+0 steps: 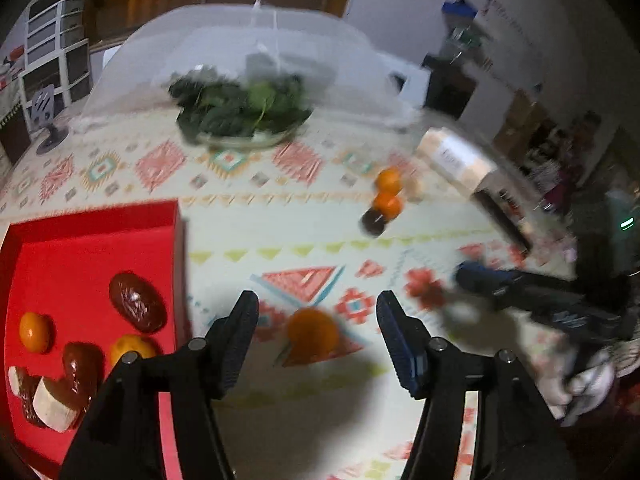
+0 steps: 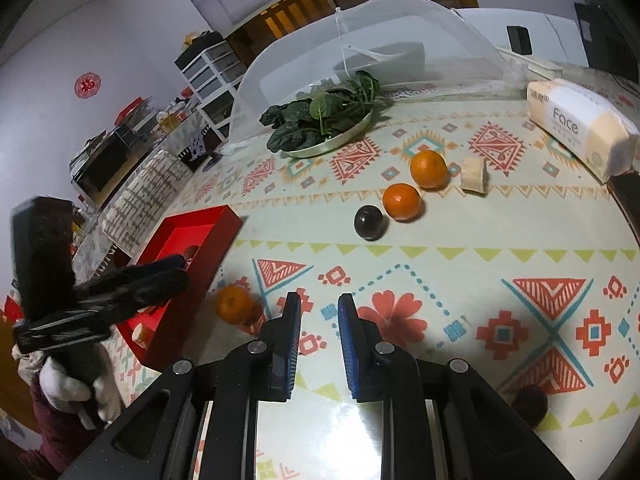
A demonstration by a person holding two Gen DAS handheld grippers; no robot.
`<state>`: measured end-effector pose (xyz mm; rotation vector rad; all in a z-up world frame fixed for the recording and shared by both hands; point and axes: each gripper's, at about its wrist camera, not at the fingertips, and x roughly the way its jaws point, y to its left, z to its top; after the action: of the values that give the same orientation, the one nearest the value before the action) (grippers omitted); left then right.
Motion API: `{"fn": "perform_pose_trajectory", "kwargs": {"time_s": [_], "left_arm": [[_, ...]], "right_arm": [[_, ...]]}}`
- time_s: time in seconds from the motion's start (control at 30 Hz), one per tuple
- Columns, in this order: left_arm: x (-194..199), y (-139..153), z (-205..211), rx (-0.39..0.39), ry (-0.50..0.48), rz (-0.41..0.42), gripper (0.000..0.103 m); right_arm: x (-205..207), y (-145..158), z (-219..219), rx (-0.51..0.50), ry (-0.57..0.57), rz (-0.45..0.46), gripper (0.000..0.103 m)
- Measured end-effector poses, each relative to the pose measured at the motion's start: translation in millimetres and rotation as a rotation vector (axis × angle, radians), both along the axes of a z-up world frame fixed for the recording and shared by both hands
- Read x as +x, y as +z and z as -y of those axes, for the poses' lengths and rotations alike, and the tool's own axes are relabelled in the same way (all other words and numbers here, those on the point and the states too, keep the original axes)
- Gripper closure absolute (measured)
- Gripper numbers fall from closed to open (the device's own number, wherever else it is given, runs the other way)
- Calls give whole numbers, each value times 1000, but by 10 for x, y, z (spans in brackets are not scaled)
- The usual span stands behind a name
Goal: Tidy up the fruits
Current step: 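Lower the orange into the red tray and open the left tool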
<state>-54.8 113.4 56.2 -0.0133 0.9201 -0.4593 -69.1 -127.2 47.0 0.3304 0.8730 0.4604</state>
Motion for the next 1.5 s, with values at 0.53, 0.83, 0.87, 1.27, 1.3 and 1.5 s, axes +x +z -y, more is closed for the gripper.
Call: {"fn": "perform_pose_trajectory", "kwargs": {"time_s": [0.53, 0.83, 0.87, 1.27, 1.3, 1.5], "left_arm": [[-2, -307, 235, 215, 59, 40, 69], [-35, -429, 203, 213, 58, 16, 57], [-46, -432, 204, 202, 53, 13, 61], [-245, 89, -496, 39, 221, 125, 67], [-234, 113, -591, 42, 245, 132, 67], [-140, 96, -1364, 17, 413, 112, 67]], "right_arm": [[-75, 46, -63, -27, 23, 14, 82], [-70, 80, -339, -62, 57, 16, 82], [-70, 92, -370, -68, 60, 17, 82], [91, 392, -1000, -100, 168, 67, 82], [114, 414, -1107, -96, 189, 72, 82], [359, 420, -1929, -57, 335, 58, 82]]}}
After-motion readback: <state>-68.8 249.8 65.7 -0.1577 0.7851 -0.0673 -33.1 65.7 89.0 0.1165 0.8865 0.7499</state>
